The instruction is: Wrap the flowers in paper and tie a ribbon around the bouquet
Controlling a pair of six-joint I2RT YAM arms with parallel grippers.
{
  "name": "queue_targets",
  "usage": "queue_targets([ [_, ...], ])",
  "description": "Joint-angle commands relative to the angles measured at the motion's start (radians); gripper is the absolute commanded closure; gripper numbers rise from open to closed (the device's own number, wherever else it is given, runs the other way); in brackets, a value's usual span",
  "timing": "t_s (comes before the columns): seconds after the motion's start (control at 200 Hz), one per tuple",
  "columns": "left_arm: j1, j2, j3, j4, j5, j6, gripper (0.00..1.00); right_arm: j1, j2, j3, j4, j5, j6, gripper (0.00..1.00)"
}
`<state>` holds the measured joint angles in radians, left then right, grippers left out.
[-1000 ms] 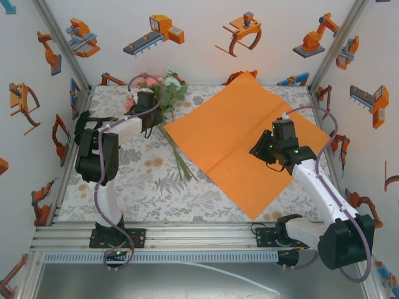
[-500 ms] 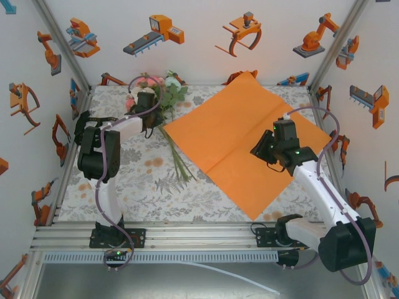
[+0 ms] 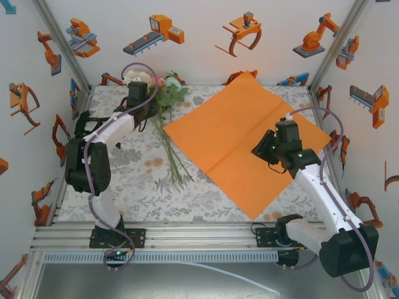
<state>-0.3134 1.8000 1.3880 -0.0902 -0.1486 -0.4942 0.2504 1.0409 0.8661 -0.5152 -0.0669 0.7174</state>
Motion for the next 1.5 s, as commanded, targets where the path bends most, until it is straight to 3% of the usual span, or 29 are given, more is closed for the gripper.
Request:
queue_targets([
  [0.0, -0.064, -0.066, 0.065, 0.043, 0.186, 0.041, 0.97, 0.007, -0.04, 0.052, -0.031, 0.035, 0.012, 0.61],
  [0.13, -0.2, -0.015, 0.174, 0.087, 0.2, -0.044, 0.99, 0.006, -0.091, 0.082, -0.082, 0.105, 0.025, 0.57],
  [0.28, -0.316, 0.165, 0.332, 0.201, 0.219, -0.251, 0.99, 0.007, -0.174, 0.066, -0.123, 0.167, 0.03, 0.46],
  [0.461, -0.382, 0.452, 0.668, 0.138, 0.234, -0.353, 0.99, 0.006, -0.284, 0.012, -0.143, 0.165, 0.036, 0.19],
  [0.561, -0.397, 0.554, 0.756, 0.157, 0.213, -0.441, 0.99, 0.005, -0.359, -0.042, -0.115, 0.15, 0.051, 0.08],
  [0.656, -0.415, 0.649, 0.86, 0.142, 0.153, -0.44, 1.0, 0.005, -0.4, -0.072, -0.115, 0.153, 0.05, 0.06],
  [0.886, -0.432, 0.932, 1.237, 0.051, 0.233, -0.367, 0.99, 0.005, -0.404, -0.109, -0.099, 0.148, 0.045, 0.06],
  [1.001, -0.437, 0.963, 1.229, 0.077, 0.283, -0.355, 0.99, 0.004, -0.382, -0.118, -0.086, 0.153, 0.037, 0.07],
  [1.252, -0.438, 0.988, 1.211, 0.044, 0.271, -0.331, 0.96, 0.004, -0.344, -0.118, -0.065, 0.156, 0.014, 0.07],
  [1.492, -0.439, 1.018, 1.209, 0.045, 0.271, -0.343, 0.78, 0.004, -0.331, -0.125, -0.054, 0.159, 0.019, 0.07],
])
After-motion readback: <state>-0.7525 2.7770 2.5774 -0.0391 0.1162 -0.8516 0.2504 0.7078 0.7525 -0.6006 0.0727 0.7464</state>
